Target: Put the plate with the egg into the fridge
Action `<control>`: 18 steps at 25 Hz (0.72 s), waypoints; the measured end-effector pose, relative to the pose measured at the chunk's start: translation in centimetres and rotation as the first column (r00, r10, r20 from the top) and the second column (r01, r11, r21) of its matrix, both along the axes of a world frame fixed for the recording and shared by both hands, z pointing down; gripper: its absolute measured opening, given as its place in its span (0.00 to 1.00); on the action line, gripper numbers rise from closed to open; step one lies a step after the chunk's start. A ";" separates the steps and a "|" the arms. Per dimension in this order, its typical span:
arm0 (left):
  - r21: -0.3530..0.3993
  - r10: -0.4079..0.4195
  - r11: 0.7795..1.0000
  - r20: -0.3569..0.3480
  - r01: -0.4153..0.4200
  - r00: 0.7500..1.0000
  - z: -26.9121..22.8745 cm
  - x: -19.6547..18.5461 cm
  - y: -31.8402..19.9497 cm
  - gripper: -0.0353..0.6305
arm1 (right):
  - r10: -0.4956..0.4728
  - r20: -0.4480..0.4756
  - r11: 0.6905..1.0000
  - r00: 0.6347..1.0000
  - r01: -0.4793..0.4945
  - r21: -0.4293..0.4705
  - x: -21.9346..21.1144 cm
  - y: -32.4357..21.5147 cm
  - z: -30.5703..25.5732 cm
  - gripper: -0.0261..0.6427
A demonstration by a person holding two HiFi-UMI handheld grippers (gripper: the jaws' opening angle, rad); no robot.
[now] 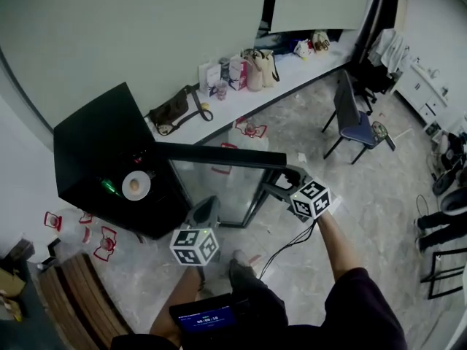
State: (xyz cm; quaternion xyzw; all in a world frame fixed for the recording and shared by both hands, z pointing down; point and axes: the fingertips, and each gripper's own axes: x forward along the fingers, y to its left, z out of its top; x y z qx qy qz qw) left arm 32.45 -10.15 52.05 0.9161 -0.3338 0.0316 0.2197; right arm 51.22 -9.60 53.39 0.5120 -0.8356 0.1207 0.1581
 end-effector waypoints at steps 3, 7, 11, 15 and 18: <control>0.004 0.047 0.999 -0.007 -0.047 0.999 -0.2 -1.8 3.3 0.06 | 0.042 -0.014 0.999 0.999 -0.042 0.005 -2.4 4.2 -0.3 0.49; 0.008 0.090 0.996 -0.005 -0.090 0.996 0.1 -4.8 8.1 0.06 | 0.089 -0.032 0.996 0.995 -0.089 0.026 -6.3 9.2 -0.5 0.39; 0.000 0.075 0.997 -0.011 -0.075 0.997 0.6 -8.3 11.3 0.06 | 0.068 -0.041 0.997 0.997 -0.067 0.036 -11.7 12.9 -0.6 0.35; 0.001 0.022 1.000 -0.014 -0.022 1.000 0.5 -11.8 13.6 0.06 | -0.013 -0.047 0.999 0.999 0.015 0.046 -17.4 15.9 -0.7 0.33; 0.003 -0.019 1.000 -0.003 0.019 1.000 1.0 -14.1 14.5 0.06 | -0.102 -0.040 0.993 0.994 0.104 0.059 -21.6 16.9 -0.7 0.33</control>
